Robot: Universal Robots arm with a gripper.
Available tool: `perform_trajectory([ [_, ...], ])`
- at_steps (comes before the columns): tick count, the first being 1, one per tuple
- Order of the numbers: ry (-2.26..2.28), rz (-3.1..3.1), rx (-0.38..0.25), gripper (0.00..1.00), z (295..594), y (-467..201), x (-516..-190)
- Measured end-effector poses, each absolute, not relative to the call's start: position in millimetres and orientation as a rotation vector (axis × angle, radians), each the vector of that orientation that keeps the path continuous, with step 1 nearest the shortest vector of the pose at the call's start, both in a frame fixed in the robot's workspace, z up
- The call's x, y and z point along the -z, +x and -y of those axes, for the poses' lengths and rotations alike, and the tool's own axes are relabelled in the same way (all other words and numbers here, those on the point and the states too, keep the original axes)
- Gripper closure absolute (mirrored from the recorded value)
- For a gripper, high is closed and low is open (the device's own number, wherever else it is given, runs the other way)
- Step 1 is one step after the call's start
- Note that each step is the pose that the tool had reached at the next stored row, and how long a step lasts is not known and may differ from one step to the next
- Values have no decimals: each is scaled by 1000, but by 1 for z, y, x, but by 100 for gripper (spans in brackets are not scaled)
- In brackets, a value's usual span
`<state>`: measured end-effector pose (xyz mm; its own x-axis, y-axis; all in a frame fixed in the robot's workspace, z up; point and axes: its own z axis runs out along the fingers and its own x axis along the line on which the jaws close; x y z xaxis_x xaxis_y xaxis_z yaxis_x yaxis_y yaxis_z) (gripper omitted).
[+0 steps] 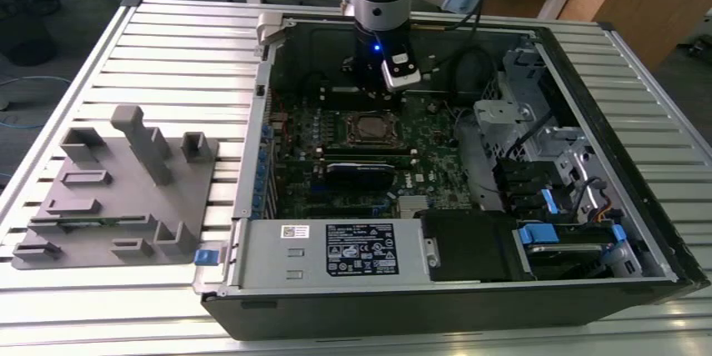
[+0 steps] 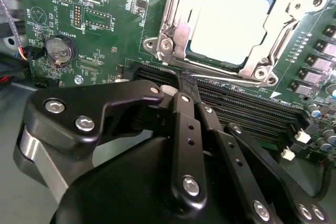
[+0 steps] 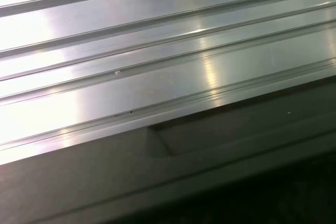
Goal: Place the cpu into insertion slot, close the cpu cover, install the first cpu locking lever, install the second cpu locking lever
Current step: 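Install the first cpu locking lever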
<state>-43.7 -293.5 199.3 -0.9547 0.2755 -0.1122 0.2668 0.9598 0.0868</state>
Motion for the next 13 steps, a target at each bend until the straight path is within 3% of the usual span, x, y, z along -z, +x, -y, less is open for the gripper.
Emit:
perform_trajectory([
  [13, 412, -2986, -71, 89, 294, -42, -199],
])
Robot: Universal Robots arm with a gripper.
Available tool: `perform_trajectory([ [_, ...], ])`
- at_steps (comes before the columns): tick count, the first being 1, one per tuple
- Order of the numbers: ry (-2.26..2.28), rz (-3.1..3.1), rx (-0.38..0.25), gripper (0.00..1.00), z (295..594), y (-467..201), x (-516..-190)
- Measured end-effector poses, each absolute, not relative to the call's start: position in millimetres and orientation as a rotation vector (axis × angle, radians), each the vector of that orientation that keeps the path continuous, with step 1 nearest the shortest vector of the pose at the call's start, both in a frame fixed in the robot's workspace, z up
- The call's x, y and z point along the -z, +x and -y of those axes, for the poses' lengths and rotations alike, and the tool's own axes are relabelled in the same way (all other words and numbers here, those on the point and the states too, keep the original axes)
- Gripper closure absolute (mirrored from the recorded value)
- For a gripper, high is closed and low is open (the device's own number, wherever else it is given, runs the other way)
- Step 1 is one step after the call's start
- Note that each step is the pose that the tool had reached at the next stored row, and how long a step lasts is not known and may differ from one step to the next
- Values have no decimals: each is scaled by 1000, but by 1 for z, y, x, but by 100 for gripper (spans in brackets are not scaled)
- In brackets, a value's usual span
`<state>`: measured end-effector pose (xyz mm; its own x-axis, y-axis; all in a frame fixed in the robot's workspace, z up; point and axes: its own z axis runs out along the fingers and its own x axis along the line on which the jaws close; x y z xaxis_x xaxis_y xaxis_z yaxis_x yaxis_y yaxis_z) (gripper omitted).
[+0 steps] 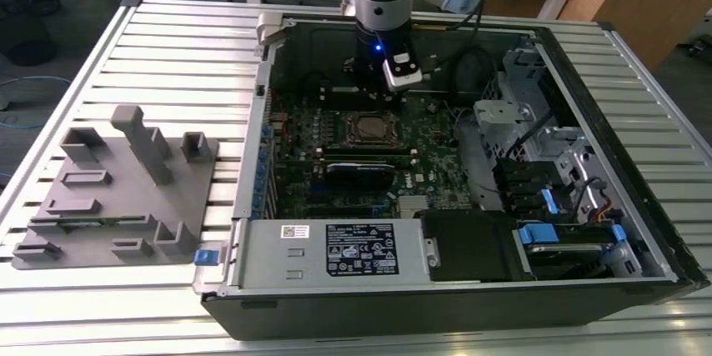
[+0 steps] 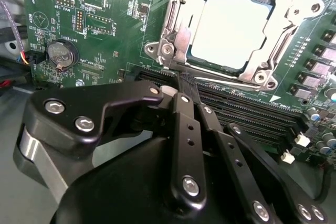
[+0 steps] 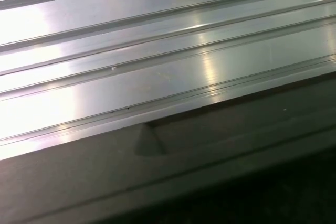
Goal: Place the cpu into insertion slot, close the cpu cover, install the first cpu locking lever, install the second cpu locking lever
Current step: 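Install the first cpu locking lever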
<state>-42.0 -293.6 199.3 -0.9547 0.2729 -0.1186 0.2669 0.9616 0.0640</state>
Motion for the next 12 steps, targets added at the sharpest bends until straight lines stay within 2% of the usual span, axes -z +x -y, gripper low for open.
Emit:
perform_trajectory([
  [7, 409, -2982, -22, 89, 294, -42, -199],
  [12, 408, -2982, -10, 89, 294, -42, -199],
])
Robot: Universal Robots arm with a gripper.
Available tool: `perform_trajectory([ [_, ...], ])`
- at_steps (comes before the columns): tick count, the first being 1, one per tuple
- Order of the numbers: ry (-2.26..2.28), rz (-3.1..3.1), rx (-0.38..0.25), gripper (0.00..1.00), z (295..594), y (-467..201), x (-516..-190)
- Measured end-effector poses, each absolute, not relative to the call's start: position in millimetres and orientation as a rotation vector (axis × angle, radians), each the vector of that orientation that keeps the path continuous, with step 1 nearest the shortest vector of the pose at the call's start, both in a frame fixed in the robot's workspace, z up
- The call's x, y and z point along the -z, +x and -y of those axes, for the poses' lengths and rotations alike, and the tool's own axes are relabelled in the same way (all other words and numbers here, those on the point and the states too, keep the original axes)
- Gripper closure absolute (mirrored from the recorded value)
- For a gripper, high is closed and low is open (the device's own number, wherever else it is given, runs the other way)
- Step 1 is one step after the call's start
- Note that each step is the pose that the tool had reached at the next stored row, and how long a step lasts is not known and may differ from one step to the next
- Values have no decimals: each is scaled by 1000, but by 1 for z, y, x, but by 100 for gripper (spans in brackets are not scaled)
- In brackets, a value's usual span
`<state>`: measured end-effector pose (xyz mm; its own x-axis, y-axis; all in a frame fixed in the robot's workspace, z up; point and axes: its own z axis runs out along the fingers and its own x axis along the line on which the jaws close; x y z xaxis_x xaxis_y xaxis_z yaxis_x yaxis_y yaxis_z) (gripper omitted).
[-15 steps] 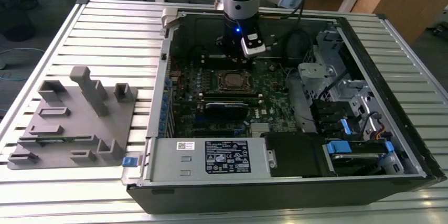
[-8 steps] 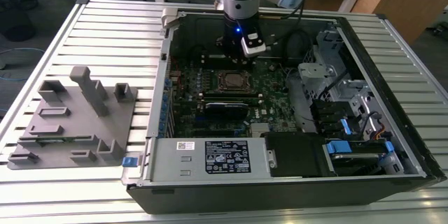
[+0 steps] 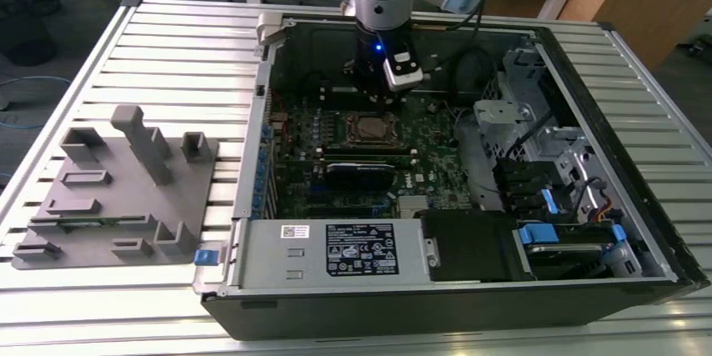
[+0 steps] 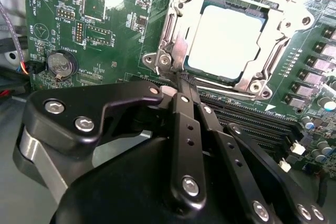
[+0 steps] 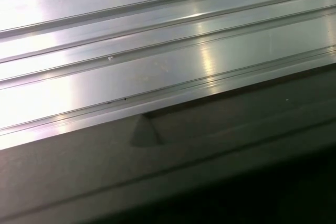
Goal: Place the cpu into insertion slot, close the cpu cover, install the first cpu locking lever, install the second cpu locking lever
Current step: 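Install the first cpu locking lever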
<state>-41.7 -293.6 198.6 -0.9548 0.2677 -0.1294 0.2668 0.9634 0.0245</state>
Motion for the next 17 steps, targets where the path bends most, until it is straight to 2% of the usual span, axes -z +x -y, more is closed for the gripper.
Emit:
perform_trajectory([
  [17, 407, -2981, -3, 89, 293, -40, -197],
])
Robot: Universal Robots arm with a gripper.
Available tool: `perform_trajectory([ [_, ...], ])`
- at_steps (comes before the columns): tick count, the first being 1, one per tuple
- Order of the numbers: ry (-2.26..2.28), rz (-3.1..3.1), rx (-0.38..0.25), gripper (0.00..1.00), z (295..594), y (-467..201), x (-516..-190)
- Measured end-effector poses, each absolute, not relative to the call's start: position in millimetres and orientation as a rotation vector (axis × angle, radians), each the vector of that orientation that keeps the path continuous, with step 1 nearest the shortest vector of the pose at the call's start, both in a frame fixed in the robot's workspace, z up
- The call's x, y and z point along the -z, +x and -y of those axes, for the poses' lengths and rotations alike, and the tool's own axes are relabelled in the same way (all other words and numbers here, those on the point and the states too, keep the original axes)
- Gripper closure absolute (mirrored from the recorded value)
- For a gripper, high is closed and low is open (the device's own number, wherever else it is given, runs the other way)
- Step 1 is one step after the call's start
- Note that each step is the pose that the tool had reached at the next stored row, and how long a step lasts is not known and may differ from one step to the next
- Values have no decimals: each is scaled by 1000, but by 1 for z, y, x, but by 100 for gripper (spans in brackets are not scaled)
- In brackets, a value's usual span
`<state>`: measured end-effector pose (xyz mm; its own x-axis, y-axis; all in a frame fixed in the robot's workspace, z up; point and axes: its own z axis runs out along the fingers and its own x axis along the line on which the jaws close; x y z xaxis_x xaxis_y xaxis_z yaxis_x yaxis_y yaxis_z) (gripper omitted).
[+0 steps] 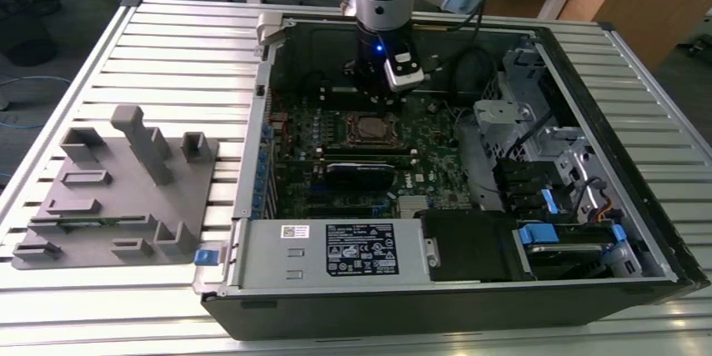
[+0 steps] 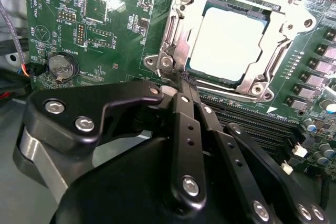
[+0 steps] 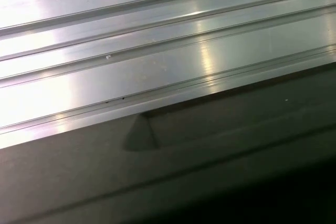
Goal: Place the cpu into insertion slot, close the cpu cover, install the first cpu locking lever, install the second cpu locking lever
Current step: 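Install the first cpu locking lever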
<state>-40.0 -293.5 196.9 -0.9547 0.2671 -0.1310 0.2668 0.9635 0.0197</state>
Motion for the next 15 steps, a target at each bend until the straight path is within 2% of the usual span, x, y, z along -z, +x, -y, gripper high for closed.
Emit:
perform_trajectory([
  [15, 406, -2980, 6, 89, 290, -34, -196],
])
